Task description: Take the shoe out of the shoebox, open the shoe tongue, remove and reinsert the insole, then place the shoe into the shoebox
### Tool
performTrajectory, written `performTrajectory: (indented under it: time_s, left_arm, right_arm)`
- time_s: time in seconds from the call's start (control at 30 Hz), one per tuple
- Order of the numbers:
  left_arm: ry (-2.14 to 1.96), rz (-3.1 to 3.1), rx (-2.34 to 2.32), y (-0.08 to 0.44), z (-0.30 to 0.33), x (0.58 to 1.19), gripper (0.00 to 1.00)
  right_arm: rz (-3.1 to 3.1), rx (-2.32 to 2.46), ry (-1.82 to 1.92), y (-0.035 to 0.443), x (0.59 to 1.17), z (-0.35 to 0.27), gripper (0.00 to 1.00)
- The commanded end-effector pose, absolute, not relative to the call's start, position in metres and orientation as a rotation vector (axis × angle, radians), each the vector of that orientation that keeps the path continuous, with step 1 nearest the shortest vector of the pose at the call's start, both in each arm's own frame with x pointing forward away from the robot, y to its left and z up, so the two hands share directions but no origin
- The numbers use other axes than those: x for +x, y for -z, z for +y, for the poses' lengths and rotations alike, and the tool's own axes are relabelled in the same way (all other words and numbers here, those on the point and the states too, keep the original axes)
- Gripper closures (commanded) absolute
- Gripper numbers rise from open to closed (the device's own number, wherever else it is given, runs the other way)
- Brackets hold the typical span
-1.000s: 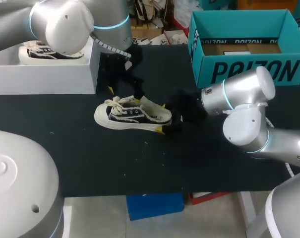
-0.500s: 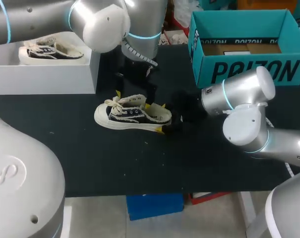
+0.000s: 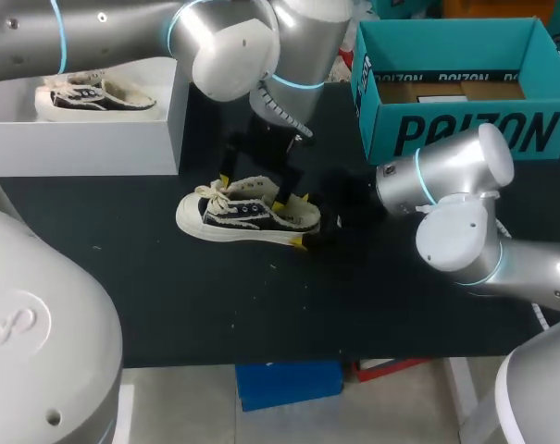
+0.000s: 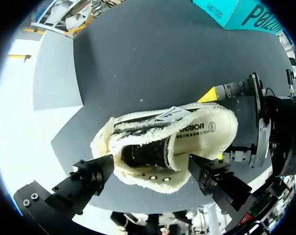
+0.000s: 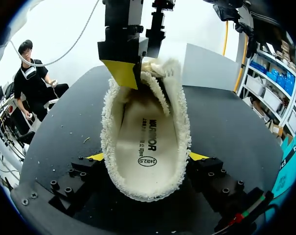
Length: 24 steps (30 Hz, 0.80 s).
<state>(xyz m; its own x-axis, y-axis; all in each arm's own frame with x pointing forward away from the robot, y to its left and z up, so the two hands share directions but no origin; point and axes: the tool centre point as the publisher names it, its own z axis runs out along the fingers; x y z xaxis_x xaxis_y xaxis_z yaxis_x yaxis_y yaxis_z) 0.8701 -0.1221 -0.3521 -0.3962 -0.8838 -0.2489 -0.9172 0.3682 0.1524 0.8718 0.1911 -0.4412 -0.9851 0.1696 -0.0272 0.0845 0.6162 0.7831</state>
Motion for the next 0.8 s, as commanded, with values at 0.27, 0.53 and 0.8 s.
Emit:
performTrajectory:
  time_s: [0.27,0.53,0.8]
  left_arm:
    - [-0.516,2.417,-1.626,0.3638,-0.1267,0.8725,0.00]
    - [-0.542,2.394,-1.619,0.3657,-0.1232,0.8722,0.71]
    - [-0.530,2.400,-1.628,0.3651,-0.1237,0.8699,1.00]
  right_arm:
    - [2.738,0.218,-1.312,0.4430,0.8727,0.1930,1.00]
    - [2.738,0.218,-1.312,0.4430,0.8727,0.1930,1.00]
    - [2.738,0.218,-1.312,0.4430,0.8727,0.1930,1.00]
